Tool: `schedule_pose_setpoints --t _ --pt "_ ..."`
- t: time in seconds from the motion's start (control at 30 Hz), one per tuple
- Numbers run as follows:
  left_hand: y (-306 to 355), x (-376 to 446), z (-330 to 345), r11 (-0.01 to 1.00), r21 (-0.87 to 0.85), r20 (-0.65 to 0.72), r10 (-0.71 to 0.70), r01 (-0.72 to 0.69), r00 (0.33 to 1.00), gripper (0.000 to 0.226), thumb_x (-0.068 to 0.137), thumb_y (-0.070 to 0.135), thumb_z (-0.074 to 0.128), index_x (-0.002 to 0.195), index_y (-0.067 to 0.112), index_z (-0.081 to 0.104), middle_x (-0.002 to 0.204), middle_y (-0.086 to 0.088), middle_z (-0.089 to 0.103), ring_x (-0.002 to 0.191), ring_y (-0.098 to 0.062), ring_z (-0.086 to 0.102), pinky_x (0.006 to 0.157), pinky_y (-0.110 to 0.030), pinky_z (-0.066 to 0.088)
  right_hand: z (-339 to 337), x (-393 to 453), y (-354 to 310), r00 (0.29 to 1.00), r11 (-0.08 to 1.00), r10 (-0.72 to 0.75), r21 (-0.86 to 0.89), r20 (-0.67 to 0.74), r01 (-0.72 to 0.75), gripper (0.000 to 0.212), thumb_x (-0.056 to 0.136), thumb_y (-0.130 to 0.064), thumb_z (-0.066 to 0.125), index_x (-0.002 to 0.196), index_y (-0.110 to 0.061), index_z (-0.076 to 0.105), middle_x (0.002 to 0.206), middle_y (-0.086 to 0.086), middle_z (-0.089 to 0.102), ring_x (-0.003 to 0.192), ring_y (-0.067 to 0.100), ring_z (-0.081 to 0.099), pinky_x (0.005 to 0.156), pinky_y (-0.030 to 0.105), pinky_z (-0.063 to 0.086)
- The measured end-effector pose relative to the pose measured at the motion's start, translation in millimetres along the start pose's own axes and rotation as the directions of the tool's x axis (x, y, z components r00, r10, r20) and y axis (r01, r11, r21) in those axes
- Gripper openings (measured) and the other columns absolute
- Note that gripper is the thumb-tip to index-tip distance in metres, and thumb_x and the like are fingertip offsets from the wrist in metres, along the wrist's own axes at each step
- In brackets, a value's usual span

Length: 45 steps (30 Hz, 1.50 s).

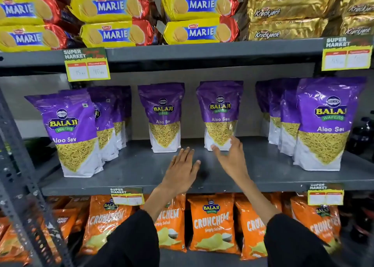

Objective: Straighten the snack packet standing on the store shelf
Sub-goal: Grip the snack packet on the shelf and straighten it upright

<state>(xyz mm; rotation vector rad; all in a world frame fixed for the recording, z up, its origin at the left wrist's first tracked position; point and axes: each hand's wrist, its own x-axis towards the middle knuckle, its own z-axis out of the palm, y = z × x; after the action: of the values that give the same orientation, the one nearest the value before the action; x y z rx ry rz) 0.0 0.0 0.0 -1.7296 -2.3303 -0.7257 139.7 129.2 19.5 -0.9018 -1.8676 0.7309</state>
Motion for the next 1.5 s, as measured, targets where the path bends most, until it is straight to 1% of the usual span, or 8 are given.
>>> schedule_pose_setpoints --t 0.07,0.2,0.47,0.57,0.67,0.87,1.3,1.5 --pt "-4.4 9.4 1.2 0.999 0.017 0.085 -0.04 0.039 0.996 0.065 0.106 0.048 0.021 0.16 0.015 0.011 0.17 -0.006 0.007 0.157 -0.02 -0.001 0.126 -0.041 0.003 7.5 20.5 -1.8 0.998 0.996 0.068 0.061 0.009 -0.069 0.087 0.084 -0.043 0.077 0.148 -0.003 0.035 0.143 0.018 0.046 0.137 0.035 0.043 0.108 0.047 0.045" --pt "-13.3 23.9 9.3 0.995 0.058 0.207 -0.095 0.085 0.974 0.067 0.105 0.05 0.019 0.16 0.013 0.008 0.17 -0.008 0.003 0.157 -0.022 -0.003 0.125 -0.043 0.0 28.0 56.6 -4.8 0.968 0.969 0.246 0.009 -0.041 -0.246 0.106 0.072 -0.046 0.087 0.146 0.006 0.03 0.144 0.025 0.041 0.137 0.042 0.041 0.107 0.05 0.045" --pt "-20.9 35.4 20.8 0.992 0.089 0.314 -0.11 0.086 0.943 0.073 0.103 0.055 0.02 0.16 0.013 0.004 0.17 -0.006 -0.004 0.156 -0.023 -0.004 0.125 -0.043 -0.002 61.1 90.0 -2.4 0.943 0.948 0.271 -0.119 -0.192 -0.297 0.142 0.057 -0.058 0.091 0.155 0.009 0.013 0.15 0.026 0.036 0.142 0.041 0.037 0.109 0.053 0.042" --pt "-21.3 37.6 23.1 0.99 0.124 0.324 -0.101 0.063 0.941 0.074 0.103 0.056 0.019 0.161 0.012 0.006 0.17 -0.006 0.0 0.157 -0.021 -0.001 0.124 -0.042 -0.002 67.2 95.7 1.9 0.922 0.932 0.298 -0.134 -0.246 -0.337 0.144 0.053 -0.056 0.093 0.155 0.007 0.014 0.152 0.028 0.035 0.145 0.043 0.033 0.115 0.056 0.036" --pt "-23.1 38.6 24.7 0.988 0.146 0.329 -0.095 0.049 0.939 0.073 0.103 0.055 0.017 0.16 0.012 0.005 0.17 -0.006 0.001 0.157 -0.021 -0.001 0.125 -0.042 -0.002 68.2 100.9 8.5 0.923 0.928 0.318 -0.126 -0.218 -0.35 0.144 0.054 -0.05 0.095 0.156 0.007 0.011 0.154 0.028 0.033 0.147 0.043 0.032 0.117 0.057 0.034" --pt "-26.4 39.8 27.6 0.986 0.166 0.344 -0.091 0.035 0.935 0.072 0.103 0.055 0.015 0.16 0.012 0.003 0.17 -0.005 -0.001 0.156 -0.02 -0.004 0.126 -0.044 -0.001 68.4 105.4 17.7 0.935 0.947 0.281 -0.099 -0.214 -0.307 0.139 0.056 -0.041 0.097 0.155 0.007 0.013 0.149 0.026 0.039 0.14 0.041 0.041 0.113 0.051 0.041" --pt "-23.8 37.6 25.2 0.985 0.17 0.34 -0.098 0.042 0.935 0.074 0.101 0.057 0.014 0.16 0.015 0.002 0.17 -0.003 -0.001 0.156 -0.02 -0.003 0.126 -0.043 -0.001 55.6 79.6 6.2 0.943 0.938 0.275 -0.161 -0.19 -0.306 0.136 0.058 -0.044 0.096 0.154 0.007 0.014 0.145 0.027 0.042 0.134 0.04 0.046 0.107 0.049 0.046" --pt "-23.0 38.0 25.1 0.983 0.174 0.347 -0.113 0.055 0.931 0.075 0.1 0.059 0.013 0.16 0.016 0.002 0.17 -0.003 -0.002 0.156 -0.02 -0.003 0.126 -0.042 -0.001 42.4 56.8 0.3 0.945 0.942 0.271 -0.153 -0.182 -0.3 0.137 0.061 -0.044 0.094 0.155 0.009 0.008 0.154 0.029 0.032 0.145 0.041 0.034 0.115 0.049 0.04"
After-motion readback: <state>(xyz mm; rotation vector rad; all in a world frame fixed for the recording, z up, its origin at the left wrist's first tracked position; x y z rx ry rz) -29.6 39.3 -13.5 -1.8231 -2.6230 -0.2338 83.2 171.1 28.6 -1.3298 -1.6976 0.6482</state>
